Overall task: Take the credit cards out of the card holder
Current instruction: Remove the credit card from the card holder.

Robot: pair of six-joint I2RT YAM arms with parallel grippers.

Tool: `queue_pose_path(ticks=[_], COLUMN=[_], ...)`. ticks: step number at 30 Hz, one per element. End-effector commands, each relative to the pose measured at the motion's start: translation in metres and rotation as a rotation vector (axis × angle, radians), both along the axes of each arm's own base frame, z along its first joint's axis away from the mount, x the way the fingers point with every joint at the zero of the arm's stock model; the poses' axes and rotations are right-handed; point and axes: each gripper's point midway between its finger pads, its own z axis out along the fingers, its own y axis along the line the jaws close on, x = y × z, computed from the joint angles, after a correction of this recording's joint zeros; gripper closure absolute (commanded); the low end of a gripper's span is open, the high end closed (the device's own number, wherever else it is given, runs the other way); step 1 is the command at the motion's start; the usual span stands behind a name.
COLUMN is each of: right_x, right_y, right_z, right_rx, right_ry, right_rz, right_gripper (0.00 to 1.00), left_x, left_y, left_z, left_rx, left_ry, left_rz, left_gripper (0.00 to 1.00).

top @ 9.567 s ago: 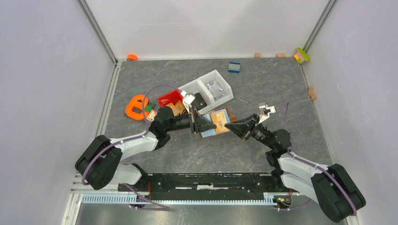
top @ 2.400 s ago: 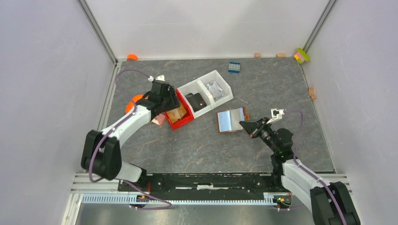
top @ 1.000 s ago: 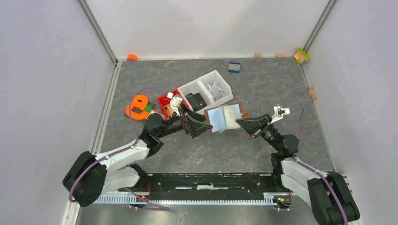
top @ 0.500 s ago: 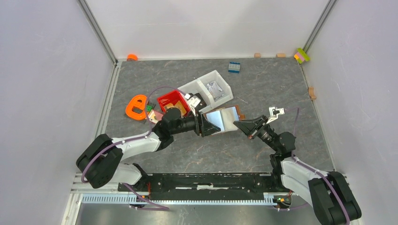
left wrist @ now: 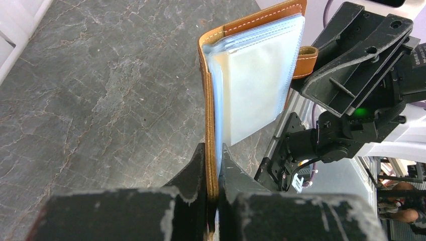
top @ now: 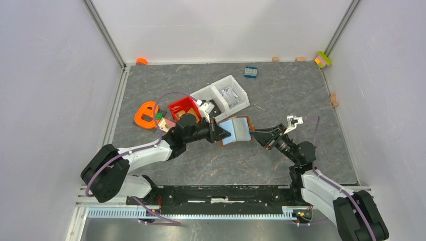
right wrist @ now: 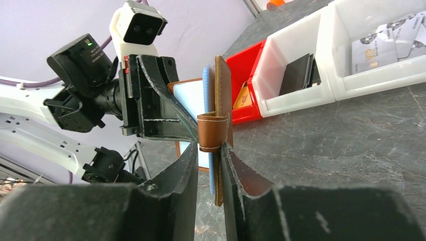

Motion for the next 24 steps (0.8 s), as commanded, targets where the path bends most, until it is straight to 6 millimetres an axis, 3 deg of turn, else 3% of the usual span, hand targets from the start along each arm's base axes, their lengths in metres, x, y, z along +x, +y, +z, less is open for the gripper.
queue_pose_path(ticks=[1, 4, 9, 16, 21, 24], right_x=[0.01, 0.016, 0.017, 0.021, 0.02, 0.019], right_y=[-0.002, -0.001, 0.005, 0.005, 0.006, 0.007], right_z=[0.012, 0.003, -0.003, -0.009, -0.007, -0.006], right_rx=[-0.025, -0.056, -0.069, -0.091, -0.091, -0.093], right_ry=[-0.053, -0.011, 0.013, 0.033, 0.024, 0.016], right_rz=[-0.035, -0.041, -0.007, -0.014, -0.01, 0.0], right_gripper=[0.75, 0.77, 0.66, 0.68, 0.85, 0.86], left_x=[0.006, 0.003, -0.001, -0.004, -0.005, -0.006], left_y=[-0.004, -0.005, -0.007, -0.008, -0.008, -0.008], left_z=[0.029, 0.033, 0.038, 0.041, 0.043, 0.043], left_rx=[-0.038, -0.052, -0.069, -0.079, -0.083, -0.082], left_ry=[-0.092, -0.099, -0.108, -0.111, -0.116, -0.117], left_rz=[-0.002, -0.024, -0.046, -0.065, -0.07, -0.075], left_gripper=[0.98, 0.98, 0.98, 0.98, 0.98, 0.98])
